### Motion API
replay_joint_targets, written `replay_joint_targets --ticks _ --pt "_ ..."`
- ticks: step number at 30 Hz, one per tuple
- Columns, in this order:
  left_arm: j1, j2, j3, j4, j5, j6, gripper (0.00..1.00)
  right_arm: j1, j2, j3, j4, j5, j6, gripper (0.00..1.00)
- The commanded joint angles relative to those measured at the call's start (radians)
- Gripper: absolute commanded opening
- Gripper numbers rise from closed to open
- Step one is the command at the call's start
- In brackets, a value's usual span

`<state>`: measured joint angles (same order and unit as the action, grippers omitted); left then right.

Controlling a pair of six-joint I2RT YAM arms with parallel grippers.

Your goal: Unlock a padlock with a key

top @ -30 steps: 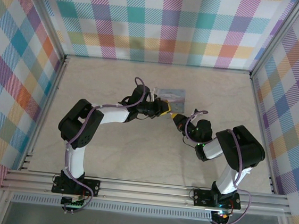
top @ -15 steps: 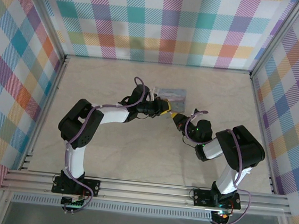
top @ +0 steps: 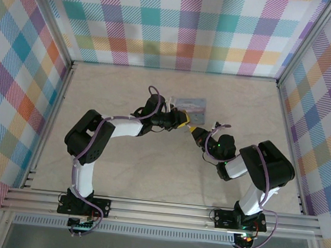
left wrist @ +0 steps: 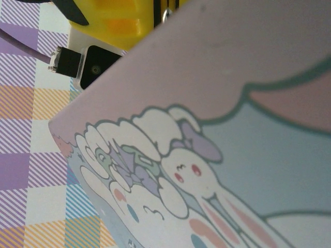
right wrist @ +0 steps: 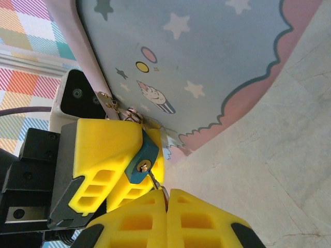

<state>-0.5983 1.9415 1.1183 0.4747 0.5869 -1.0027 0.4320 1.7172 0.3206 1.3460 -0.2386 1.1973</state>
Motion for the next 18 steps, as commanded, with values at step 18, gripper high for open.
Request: replay_joint_targets --ticks 18 --pt "0.006 0.008 -0.017 0.130 0.053 -0.036 0.00 0.008 -0.022 0.029 0.061 0.020 -0.015 0.00"
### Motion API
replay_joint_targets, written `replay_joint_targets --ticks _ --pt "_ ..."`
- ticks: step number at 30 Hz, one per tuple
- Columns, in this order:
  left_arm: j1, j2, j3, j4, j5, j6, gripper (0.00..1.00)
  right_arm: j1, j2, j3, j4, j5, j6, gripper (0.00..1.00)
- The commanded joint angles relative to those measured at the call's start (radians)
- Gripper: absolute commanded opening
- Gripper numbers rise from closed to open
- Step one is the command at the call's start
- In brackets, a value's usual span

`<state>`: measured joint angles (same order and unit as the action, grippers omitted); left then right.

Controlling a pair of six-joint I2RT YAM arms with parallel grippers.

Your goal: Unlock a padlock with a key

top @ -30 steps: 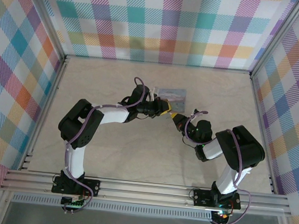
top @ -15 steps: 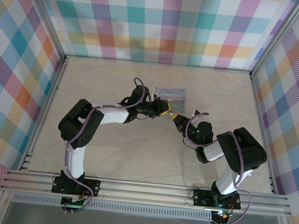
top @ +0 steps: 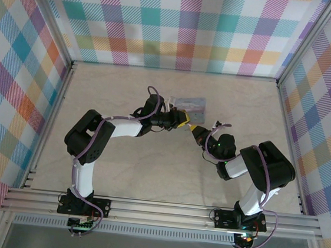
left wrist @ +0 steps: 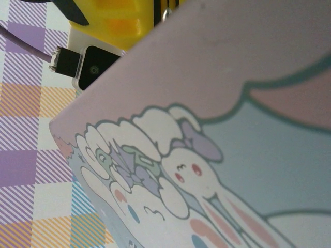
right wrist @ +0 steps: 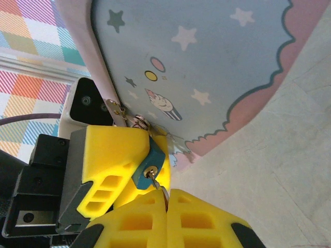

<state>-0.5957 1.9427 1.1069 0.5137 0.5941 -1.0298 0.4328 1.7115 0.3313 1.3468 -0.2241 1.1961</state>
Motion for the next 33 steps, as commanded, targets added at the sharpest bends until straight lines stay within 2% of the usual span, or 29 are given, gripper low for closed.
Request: replay_joint_targets --ticks 1,6,11,19,25,33 --pt "0.004 0.007 -0.007 0.093 0.045 -0.009 0.00 0.007 -0.020 0.015 0.060 0.009 -0.015 0.00" --pt "0.004 0.013 -0.008 0.106 0.053 -0.017 0.00 0.007 -0.024 0.013 0.060 0.009 -0.020 0.00" --pt "0.003 0.024 -0.023 0.232 0.086 -0.074 0.00 0.007 0.006 0.054 0.061 -0.005 -0.003 0.00" --pt "0.002 0.022 -0.042 0.405 0.123 -0.143 0.00 0.002 0.050 0.128 0.060 -0.021 0.186 0.00" --pt "0.002 0.022 -0.037 0.429 0.146 -0.153 0.00 -0.016 0.086 0.156 0.060 -0.047 0.262 0.00" --pt "0.002 0.029 -0.032 0.495 0.166 -0.193 0.00 -0.090 0.143 0.211 0.061 -0.191 0.258 0.00"
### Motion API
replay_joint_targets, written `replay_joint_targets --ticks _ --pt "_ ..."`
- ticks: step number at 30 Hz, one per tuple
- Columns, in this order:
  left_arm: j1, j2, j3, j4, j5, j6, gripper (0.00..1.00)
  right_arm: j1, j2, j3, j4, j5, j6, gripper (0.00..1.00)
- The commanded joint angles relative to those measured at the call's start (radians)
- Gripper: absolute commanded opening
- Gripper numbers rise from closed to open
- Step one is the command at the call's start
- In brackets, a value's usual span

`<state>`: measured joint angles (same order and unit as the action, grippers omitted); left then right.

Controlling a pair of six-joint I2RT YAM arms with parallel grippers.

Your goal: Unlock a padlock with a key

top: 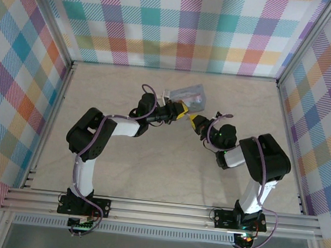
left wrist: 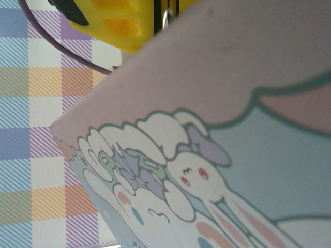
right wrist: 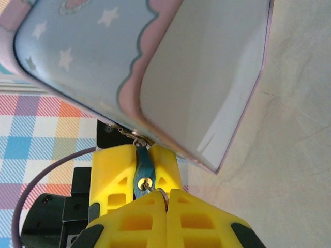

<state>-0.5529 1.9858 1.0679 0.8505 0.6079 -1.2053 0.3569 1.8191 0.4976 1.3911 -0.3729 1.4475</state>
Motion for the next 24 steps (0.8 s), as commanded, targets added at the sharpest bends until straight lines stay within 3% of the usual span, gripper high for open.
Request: replay_joint_targets --ticks 1,5,13,17,24 --pt "-0.041 -0.012 0.009 0.161 0.157 -0.017 0.00 -0.017 0.036 0.055 0.016 -0.065 -0.030 0.00" --pt "-0.041 -0.010 0.014 0.161 0.162 -0.024 0.00 -0.027 0.044 0.088 0.016 -0.123 -0.144 0.00" --pt "-0.041 -0.004 0.016 0.132 0.156 -0.019 0.00 -0.027 0.060 0.135 0.017 -0.221 -0.228 0.00" --pt "-0.041 -0.001 0.021 0.125 0.151 -0.019 0.00 -0.005 0.043 0.122 0.017 -0.212 -0.286 0.00" --pt "-0.044 0.005 0.026 0.079 0.140 0.005 0.00 0.041 0.043 0.103 0.017 -0.112 -0.120 0.00"
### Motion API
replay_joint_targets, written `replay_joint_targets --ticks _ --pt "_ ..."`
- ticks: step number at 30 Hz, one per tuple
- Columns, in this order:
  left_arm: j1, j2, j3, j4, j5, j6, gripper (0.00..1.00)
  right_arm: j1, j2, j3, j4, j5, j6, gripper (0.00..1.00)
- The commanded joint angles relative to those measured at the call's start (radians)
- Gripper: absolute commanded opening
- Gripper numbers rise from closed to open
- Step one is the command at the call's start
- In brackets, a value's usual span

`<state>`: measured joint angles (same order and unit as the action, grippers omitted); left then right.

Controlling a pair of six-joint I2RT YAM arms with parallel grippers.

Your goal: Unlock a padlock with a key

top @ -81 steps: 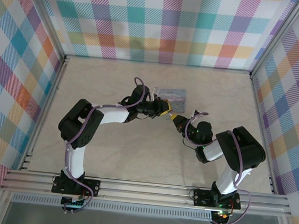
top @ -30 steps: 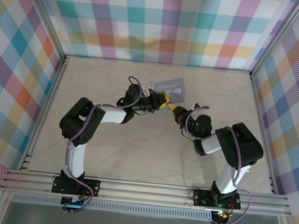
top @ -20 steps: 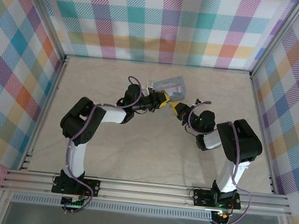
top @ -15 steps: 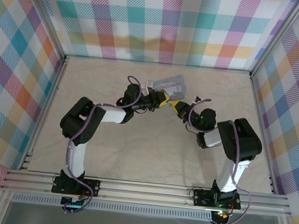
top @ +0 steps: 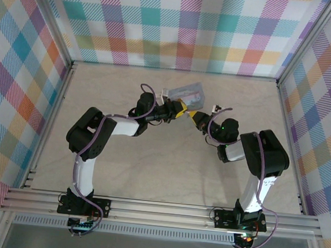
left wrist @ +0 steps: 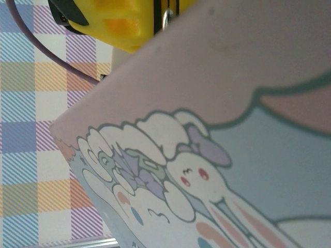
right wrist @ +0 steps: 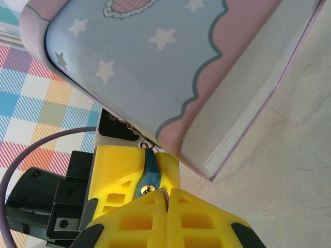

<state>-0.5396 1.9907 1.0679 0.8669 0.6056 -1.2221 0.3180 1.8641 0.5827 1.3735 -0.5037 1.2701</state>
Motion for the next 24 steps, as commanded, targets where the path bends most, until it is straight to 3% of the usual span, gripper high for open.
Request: replay_joint_targets --ticks 1,8,17,24 --pt "-0.057 0.002 0.024 0.050 0.139 0.028 0.00 0.098 -0.011 0.005 0.035 0.057 0.075 0.00" --pt "-0.057 0.014 0.022 -0.005 0.126 0.047 0.00 0.146 0.000 -0.008 0.035 0.124 0.176 0.00" --pt "-0.051 0.018 0.012 -0.029 0.107 0.042 0.00 0.156 0.044 0.003 0.035 0.128 0.174 0.00" --pt "-0.039 0.008 0.008 -0.172 0.077 0.096 0.00 0.144 0.056 -0.027 0.035 0.135 0.123 0.00"
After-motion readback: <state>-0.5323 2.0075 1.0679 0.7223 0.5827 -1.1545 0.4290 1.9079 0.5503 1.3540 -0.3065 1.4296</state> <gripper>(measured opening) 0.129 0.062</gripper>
